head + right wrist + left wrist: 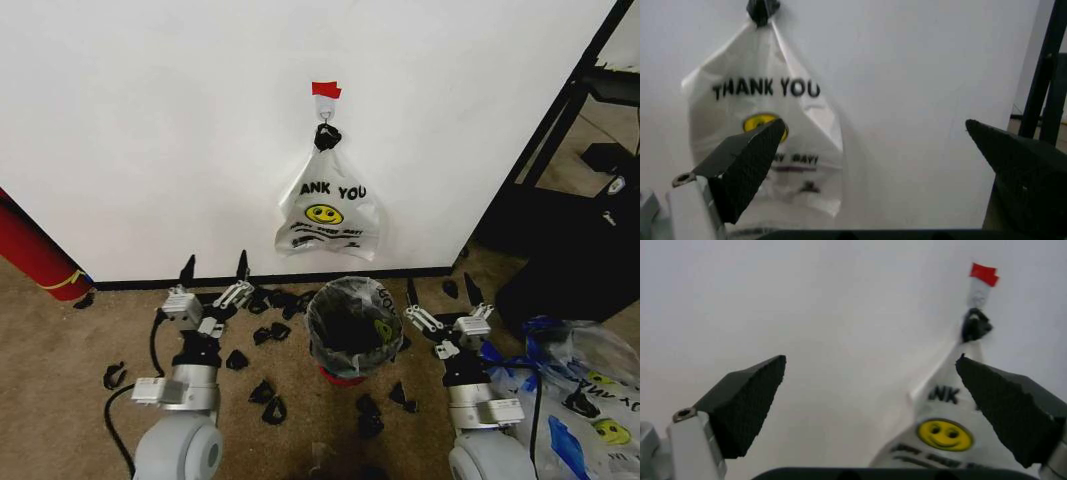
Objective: Pick up the garbage bag from the wall and place it over the trash bin.
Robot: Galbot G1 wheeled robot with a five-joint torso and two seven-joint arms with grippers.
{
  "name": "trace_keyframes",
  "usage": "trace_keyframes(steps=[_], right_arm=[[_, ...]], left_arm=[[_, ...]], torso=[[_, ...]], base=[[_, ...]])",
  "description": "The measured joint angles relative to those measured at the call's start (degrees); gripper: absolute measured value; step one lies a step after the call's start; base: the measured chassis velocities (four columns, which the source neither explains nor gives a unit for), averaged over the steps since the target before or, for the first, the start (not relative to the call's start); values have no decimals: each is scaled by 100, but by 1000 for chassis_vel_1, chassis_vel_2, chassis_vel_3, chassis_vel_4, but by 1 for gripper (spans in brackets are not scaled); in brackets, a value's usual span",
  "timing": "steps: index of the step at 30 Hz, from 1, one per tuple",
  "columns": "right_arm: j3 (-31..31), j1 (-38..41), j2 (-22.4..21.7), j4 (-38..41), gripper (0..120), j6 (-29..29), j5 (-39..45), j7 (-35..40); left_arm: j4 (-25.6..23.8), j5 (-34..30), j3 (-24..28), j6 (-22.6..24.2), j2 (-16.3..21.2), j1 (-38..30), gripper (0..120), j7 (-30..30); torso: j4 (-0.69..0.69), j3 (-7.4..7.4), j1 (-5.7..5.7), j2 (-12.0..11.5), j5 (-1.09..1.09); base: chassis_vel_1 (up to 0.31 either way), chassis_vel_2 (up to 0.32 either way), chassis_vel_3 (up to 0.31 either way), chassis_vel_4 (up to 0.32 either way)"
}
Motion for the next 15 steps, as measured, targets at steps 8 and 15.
trace_keyframes(steps=[8,15], right_arm=[[-276,123,55,-313,100,-257,-480,371],[-349,278,158,-745,100,-466,-621,219]], left_arm=[[-172,-20,-388,73,73,200,100,-153],[-255,74,-312,60,61,315,100,-159]], torso=[[0,0,0,0,0],[0,0,0,0,0]], base=[[0,0,0,0],[0,0,0,0]])
